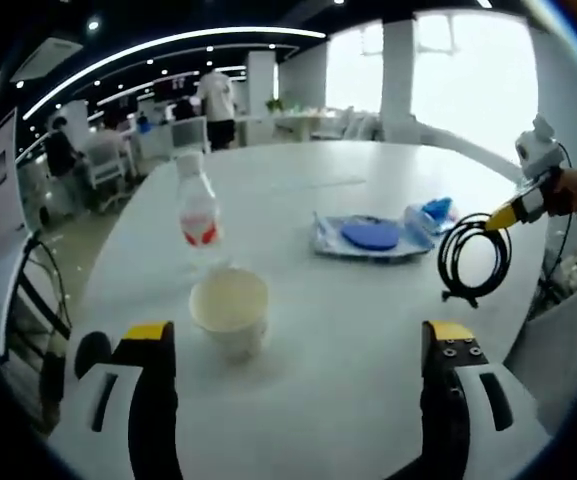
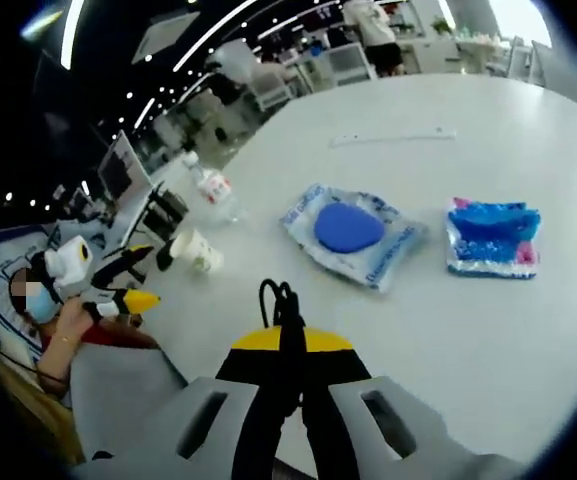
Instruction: Arrange the tabletop items into an orderly group along one side of the table until the central work area is clear of visible clutter.
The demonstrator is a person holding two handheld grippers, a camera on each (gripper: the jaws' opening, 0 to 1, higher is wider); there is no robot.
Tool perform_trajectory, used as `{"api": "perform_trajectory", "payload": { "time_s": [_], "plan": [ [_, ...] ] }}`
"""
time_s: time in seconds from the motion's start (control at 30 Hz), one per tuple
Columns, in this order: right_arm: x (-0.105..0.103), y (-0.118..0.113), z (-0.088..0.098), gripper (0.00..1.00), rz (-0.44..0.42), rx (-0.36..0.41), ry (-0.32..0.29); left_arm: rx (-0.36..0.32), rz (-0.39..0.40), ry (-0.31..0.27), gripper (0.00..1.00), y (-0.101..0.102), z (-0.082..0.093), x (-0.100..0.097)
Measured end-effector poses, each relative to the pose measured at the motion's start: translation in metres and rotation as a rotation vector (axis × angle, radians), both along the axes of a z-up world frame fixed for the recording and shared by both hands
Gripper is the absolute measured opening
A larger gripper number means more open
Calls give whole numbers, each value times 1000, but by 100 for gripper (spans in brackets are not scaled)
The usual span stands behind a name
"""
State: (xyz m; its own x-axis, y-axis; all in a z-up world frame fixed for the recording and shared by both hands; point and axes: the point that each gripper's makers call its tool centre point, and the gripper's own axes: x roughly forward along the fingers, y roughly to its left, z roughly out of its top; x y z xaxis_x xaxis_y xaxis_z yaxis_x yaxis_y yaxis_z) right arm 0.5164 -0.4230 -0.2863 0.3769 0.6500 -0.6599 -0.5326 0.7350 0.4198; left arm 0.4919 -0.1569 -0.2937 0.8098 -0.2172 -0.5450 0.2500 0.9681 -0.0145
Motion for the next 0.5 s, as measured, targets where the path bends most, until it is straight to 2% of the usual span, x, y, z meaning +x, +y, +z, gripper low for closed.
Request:
{"api": "perform_trajectory", "payload": {
  "time_s": [0.23, 0.33, 0.5],
  "plan": [
    [0, -10, -7, 4, 3, -42, 7, 6, -14, 2, 99, -3, -1, 0],
    [3, -19, -12, 4, 14, -105, -11, 14, -20, 9, 99, -4, -2, -1],
    [12, -30, -17, 4, -2, -125, -4, 27, -26, 8, 99, -5, -1, 0]
  ]
}}
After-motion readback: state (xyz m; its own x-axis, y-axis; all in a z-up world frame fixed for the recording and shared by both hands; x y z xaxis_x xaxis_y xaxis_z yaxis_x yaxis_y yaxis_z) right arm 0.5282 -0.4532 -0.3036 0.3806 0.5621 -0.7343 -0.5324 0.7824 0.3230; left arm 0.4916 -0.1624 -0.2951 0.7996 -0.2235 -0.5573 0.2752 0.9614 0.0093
